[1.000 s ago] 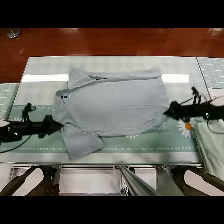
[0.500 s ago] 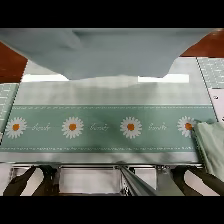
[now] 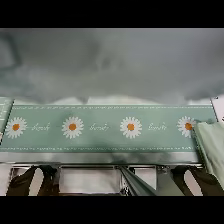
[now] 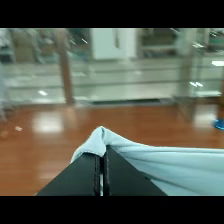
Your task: Fold the shirts.
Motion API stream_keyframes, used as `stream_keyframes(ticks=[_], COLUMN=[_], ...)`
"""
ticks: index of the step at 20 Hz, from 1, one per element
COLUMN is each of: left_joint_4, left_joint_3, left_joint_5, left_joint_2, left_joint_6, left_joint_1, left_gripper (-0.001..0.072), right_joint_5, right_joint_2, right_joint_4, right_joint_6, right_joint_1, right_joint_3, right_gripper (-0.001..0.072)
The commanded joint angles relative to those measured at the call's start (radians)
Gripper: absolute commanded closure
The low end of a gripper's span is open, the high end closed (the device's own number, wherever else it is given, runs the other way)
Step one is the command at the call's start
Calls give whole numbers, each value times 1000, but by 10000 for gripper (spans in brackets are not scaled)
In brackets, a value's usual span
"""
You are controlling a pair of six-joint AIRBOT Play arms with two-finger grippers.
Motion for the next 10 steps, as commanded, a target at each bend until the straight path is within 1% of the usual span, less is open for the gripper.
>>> stream_keyframes(ticks=[1,3,5,7,10], left_joint_4=[176,249,274,225,125], left_joint_3=[18,-9,-92,-210,-409], left_joint_5=[-57,-66,-66,-60,-38], left_joint_2=[81,80,73,49,-27], left_joint_6=[-45,-51,-66,-65,-65], left_joint_1=[-82,-148,-174,-174,-174], left_gripper=[668,669,669,669,668], right_joint_5=[90,128,160,158,89], right_joint_2=[59,45,17,-18,-86], right_joint_4=[-63,-42,14,99,193], right_joint_6=[22,28,26,13,-34], right_joint_1=[0,0,0,1,1], right_joint_3=[6,-19,-80,-183,-370], right_gripper=[691,691,691,690,690])
